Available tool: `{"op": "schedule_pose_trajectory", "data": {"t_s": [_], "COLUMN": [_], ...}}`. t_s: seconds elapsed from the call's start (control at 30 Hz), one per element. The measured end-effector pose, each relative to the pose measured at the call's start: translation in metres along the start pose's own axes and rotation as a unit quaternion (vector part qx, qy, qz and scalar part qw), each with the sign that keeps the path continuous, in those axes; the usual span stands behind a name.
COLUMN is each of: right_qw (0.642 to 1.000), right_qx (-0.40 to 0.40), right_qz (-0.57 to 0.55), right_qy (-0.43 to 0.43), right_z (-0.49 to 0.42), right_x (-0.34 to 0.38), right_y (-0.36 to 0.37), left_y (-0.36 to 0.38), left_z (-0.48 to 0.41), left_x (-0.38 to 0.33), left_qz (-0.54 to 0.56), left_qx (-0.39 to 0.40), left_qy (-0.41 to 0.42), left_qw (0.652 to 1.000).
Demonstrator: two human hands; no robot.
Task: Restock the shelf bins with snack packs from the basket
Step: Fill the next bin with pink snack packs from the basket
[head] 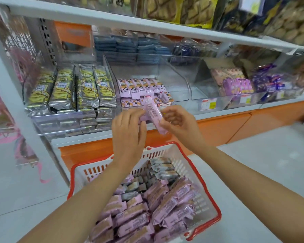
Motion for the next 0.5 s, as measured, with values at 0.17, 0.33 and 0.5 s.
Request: {"op": "schedule_pose_trajectory", "data": {"t_s": [0.17, 0.33, 0.5], "right_qw": [0.989, 0.953, 0.920], "right_qx": [-0.088, -0.062, -0.056], "right_qz": [0.120, 0.284, 0.367], "right_qy": [0.027, 0.087, 0.129], "right_z": [-0.071, -0.119, -0.135], "right_x": [0.004, -0.012, -0.030], "right_y": [-0.024, -0.020, -0.009], "left_y": [0.003, 0.012, 0.016], "left_z": [-0.012, -0.010, -0.010], "left_x": [0.024, 0.032, 0.034], "left_qz": [-0.256, -0.296, -0.281], "left_qx": [0.136, 0.117, 0.101], "left_qy": [0.093, 0.100, 0.100], "left_qw": [0.953, 0.943, 0.949]}}
Point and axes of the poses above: each hand's wrist, its own z-axis away from the middle knuckle, its own y-axis out of the palm, x = y × z, the point moved 2 cm from there along -z, towards the middle knuckle
